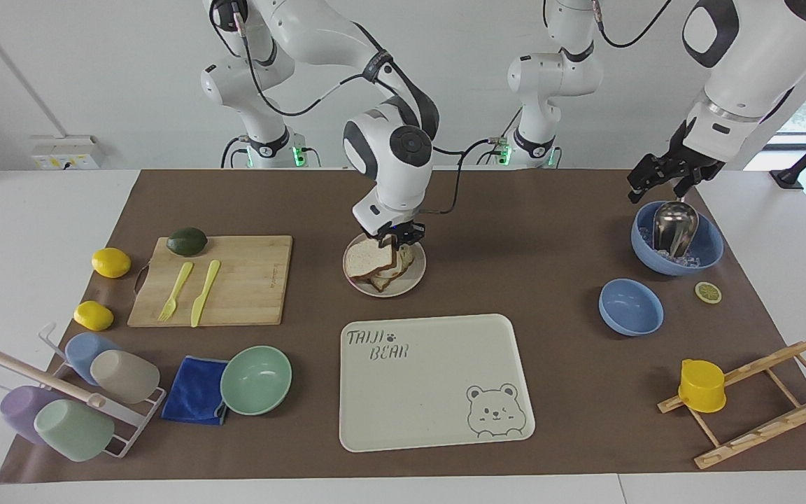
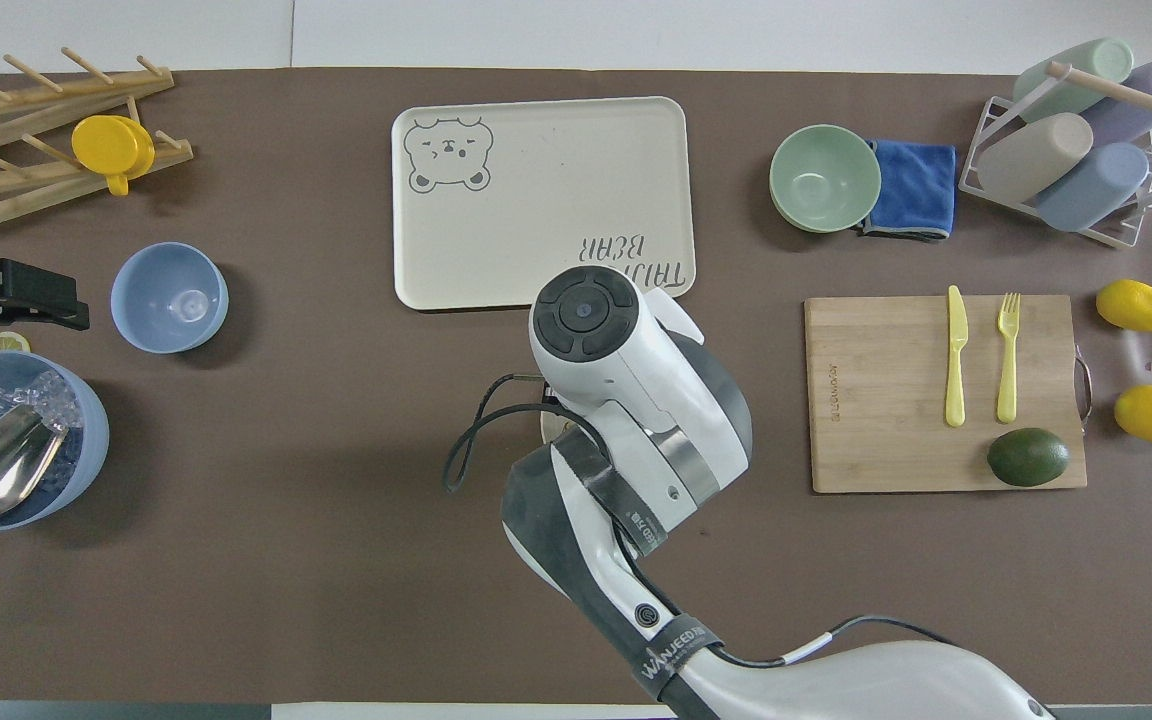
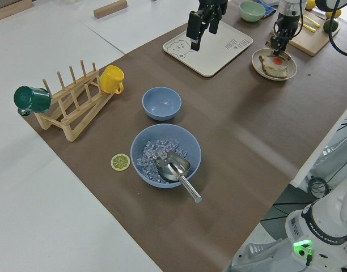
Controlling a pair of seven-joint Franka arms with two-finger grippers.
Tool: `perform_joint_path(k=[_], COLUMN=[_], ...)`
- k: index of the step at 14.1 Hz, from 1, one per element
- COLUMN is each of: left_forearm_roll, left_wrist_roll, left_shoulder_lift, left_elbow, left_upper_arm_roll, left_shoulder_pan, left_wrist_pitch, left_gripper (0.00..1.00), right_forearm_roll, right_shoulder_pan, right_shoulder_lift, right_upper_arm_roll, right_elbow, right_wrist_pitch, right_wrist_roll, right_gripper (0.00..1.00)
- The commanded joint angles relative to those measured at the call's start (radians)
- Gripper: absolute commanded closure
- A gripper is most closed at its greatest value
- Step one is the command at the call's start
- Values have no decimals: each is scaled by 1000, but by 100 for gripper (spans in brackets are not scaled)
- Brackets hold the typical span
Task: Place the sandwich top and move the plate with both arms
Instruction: 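Lower the bread slice onto the egg and open the right gripper, then withdraw the right gripper while the left gripper reaches toward the plate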
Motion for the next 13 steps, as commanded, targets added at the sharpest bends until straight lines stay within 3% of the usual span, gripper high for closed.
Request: perform_joint_path(k=[1, 4, 7, 9, 13], left_forearm_roll=[6, 6, 6, -18, -179], left_wrist_roll=[3, 3, 6, 5, -3], left_shoulder_lift=[-30, -30, -30, -52, -54], left_elbow=[-32, -32, -36, -94, -207], left_upper_arm_roll=[-7, -8, -10, -11, -17], left_shoulder_pan=[8, 5, 2, -5, -65], left_wrist_pitch=[9, 9, 21, 71, 203], left_gripper=[0, 0, 0, 0, 0], right_forearm_roll=[26, 75, 78, 75, 75], right_shoulder_pan=[-10, -31, -126, -230, -428], right_shoulder_lift=[-12, -35, -105, -153, -237], right_upper_arm_roll=[4, 1, 1, 1, -2], right_elbow=[-15, -4, -3, -1, -3], right_wrist_pitch=[37, 40, 22, -35, -174], right_wrist_roll=[17, 1, -132, -230, -520], right_gripper=[9, 8, 0, 0, 0])
